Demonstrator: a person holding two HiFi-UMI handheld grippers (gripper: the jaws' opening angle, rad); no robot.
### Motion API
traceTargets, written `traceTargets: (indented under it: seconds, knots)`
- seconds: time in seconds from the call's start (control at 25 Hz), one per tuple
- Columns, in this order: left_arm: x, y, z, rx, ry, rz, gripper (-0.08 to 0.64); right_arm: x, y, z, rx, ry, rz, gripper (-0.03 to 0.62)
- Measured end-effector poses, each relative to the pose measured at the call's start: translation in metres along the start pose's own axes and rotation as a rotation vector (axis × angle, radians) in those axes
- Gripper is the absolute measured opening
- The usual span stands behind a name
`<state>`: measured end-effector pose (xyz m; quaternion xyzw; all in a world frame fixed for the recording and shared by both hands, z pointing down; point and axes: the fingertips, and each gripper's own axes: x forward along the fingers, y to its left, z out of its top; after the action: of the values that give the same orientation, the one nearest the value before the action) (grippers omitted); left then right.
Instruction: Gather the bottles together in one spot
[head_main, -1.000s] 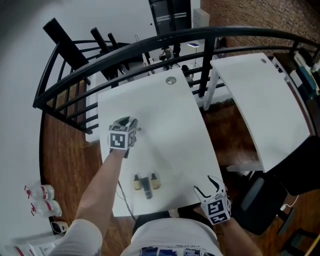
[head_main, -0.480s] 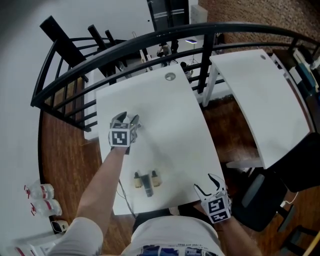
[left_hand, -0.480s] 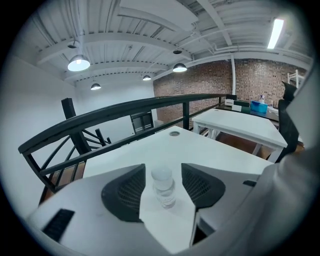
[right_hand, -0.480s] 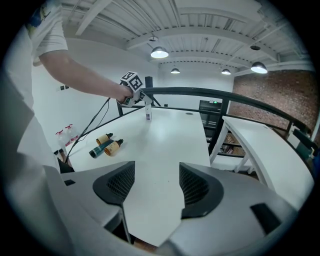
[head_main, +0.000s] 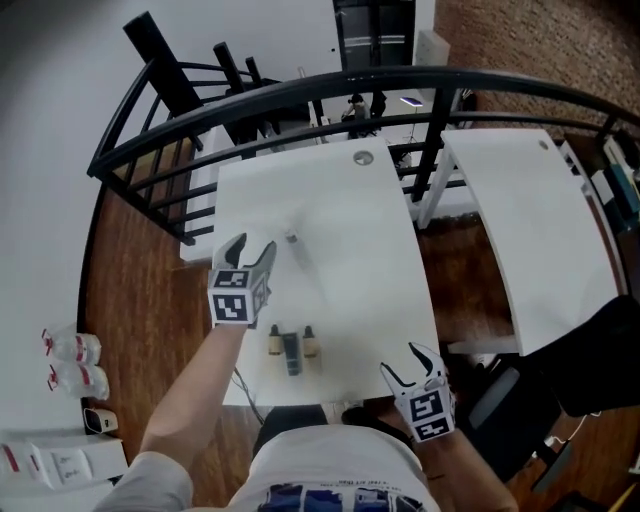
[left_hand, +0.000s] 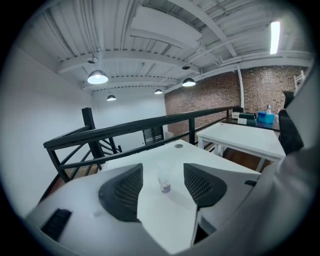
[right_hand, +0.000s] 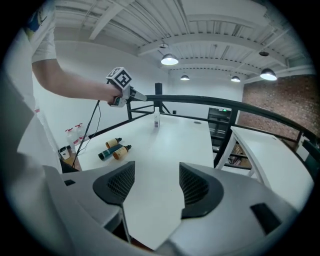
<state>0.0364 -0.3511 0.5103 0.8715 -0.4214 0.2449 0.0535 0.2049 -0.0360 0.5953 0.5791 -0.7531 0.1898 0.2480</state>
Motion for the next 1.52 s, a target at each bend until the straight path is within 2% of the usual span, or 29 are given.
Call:
traceTargets:
  seconds: [0.16,0.24,0.56,0.68,0.84,1.16,1.4,1.52]
  knots:
    - [-0.077,-0.017,-0.022,-0.107,-0.01,-0.011,0.259,-0.001,0.016,0.006,-0.05,-0.011,0.053,0.304]
    - [-0.115,-0.027,-0.037,-0.149,-0.009,-0.025,0.259,-0.004,0.023,0.011,-0.045,-0.022,0.065,0.304]
    - [-0.249,-0.043,-0.115,-0.223,0.016,-0.079,0.259,-0.026,0.075,0.035,0.017,-0.053,0.073,0.304]
    - [-0.29,-0.041,-0.139,-0.233,0.028,-0.097,0.258,-0.041,0.106,0.037,0.022,-0.045,0.071,0.302]
    - [-0.338,-0.039,-0.171,-0.287,0.037,-0.121,0.258,-0.057,0.153,0.037,0.006,-0.026,0.073,0.302]
    - [-0.407,-0.05,-0.227,-0.321,0.101,-0.208,0.258,-0.094,0.227,0.017,0.014,-0.006,0.05,0.301]
    - [-0.431,-0.057,-0.251,-0.301,0.141,-0.236,0.256,-0.114,0.253,0.0,0.025,0.014,0.033,0.299]
    - [-0.438,-0.059,-0.252,-0.314,0.128,-0.244,0.256,-0.12,0.259,-0.004,0.018,0.02,0.022,0.299]
